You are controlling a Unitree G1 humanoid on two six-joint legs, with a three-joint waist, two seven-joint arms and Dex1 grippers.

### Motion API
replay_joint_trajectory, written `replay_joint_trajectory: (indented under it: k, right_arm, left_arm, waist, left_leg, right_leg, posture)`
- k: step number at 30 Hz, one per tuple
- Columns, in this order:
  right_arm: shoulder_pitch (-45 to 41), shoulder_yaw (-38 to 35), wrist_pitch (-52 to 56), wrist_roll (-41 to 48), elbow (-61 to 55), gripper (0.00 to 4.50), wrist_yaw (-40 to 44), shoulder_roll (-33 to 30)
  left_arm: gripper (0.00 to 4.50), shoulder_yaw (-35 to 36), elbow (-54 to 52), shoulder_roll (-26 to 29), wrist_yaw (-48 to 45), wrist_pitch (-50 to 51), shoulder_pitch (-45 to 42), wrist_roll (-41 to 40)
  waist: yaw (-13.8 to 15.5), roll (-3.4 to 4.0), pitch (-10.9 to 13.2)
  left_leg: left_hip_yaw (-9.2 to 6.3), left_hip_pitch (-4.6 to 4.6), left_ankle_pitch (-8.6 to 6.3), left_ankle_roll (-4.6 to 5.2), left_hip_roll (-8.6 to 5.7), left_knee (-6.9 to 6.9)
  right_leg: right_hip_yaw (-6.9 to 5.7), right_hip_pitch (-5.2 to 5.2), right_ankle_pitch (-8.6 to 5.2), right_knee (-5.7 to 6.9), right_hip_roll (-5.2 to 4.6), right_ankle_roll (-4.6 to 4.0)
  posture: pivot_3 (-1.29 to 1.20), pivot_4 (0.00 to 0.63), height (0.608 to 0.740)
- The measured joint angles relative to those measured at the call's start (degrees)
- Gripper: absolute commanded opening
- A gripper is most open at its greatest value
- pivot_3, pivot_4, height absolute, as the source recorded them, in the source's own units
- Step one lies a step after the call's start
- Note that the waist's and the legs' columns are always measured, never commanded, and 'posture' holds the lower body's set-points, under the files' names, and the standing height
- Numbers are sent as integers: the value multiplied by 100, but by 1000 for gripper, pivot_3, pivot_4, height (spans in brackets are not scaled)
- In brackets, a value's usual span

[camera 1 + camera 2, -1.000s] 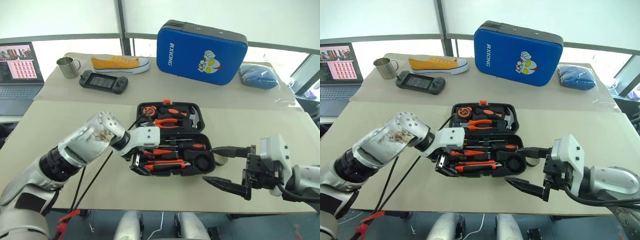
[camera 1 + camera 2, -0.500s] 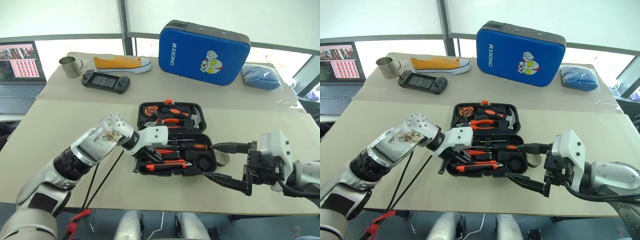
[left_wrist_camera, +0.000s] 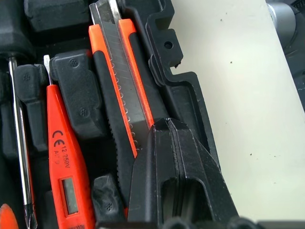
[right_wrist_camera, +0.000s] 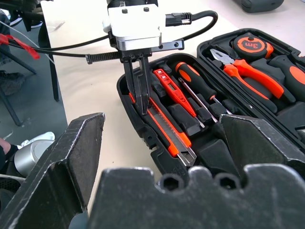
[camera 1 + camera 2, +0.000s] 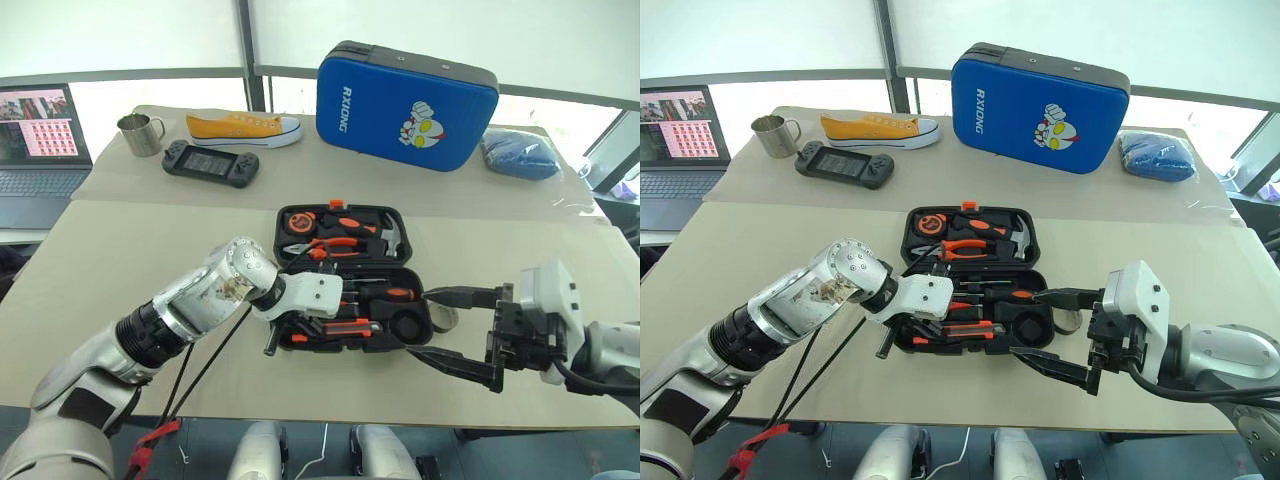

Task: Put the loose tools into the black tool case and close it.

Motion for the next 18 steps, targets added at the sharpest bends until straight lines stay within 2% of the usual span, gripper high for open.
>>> replay_joint_trajectory:
  k: [3, 6, 10, 12, 14, 15, 16, 18]
  right_arm:
    - [-12, 0, 7, -1, 1, 4500, -3, 0]
    - [158, -60, 9, -59, 1, 4500, 1, 0]
    - [972, -649, 7, -343, 209, 4500, 67, 143]
    - [1422, -1050, 4, -455, 385, 4500, 169, 289]
    - [1980, -1530, -13, -606, 641, 4500, 359, 456]
    - [2319, -1808, -56, -731, 777, 4500, 535, 549]
    - [2434, -1914, -84, -773, 830, 4500, 596, 584]
    - [2898, -2271, -238, -1023, 1075, 4500, 948, 615]
  left_arm:
    - [32, 31, 50, -72, 31, -47, 19, 58]
    - [32, 364, 369, -225, 179, 153, 19, -76]
    - [1009, 1706, 516, -330, 274, 281, 47, -860]
    - [1764, 2305, 507, -268, 180, 289, 78, -1309]
    - [2258, 2893, 518, 17, -16, 273, 250, -1679]
    - [2771, 3157, 535, 171, -108, 238, 385, -1839]
    - [2935, 3240, 536, 228, -148, 228, 444, -1900]
    - [3643, 3493, 538, 434, -258, 171, 649, -2092]
  waist:
    - [18, 0, -1]
    - [30, -1, 0]
    - [11, -1, 0]
    - [6, 0, 0]
    - [-5, 3, -1]
    - [-15, 4, -2]
    - [-15, 8, -4]
    - [-11, 8, -4]
  left_leg:
    - [0, 8, 0, 0, -2, 1]
    - [-3, -7, 1, 1, -1, 7]
    - [-5, -18, -1, 4, -1, 7]
    - [-5, -18, -2, 5, 0, 7]
    - [-4, -14, -2, 5, 0, 4]
    - [-2, -12, -2, 5, 2, 4]
    - [-2, -11, -2, 5, 1, 4]
    - [0, -6, -2, 5, 2, 5]
  right_leg:
    - [0, 9, 0, 0, -1, 1]
    - [0, 0, 1, 1, -1, 3]
    - [0, -10, -1, -1, -2, 6]
    - [-1, -10, -1, -1, -2, 6]
    - [0, -8, -3, -1, -1, 6]
    - [1, -7, -3, 0, -1, 5]
    - [1, -5, -3, 0, -1, 5]
    - [1, -1, -3, 0, -1, 6]
  posture:
    - [0, 150, 740]
    - [0, 150, 740]
    - [0, 150, 740]
    - [0, 150, 740]
    - [0, 150, 740]
    - [0, 150, 740]
    - [0, 150, 740]
    - [0, 150, 740]
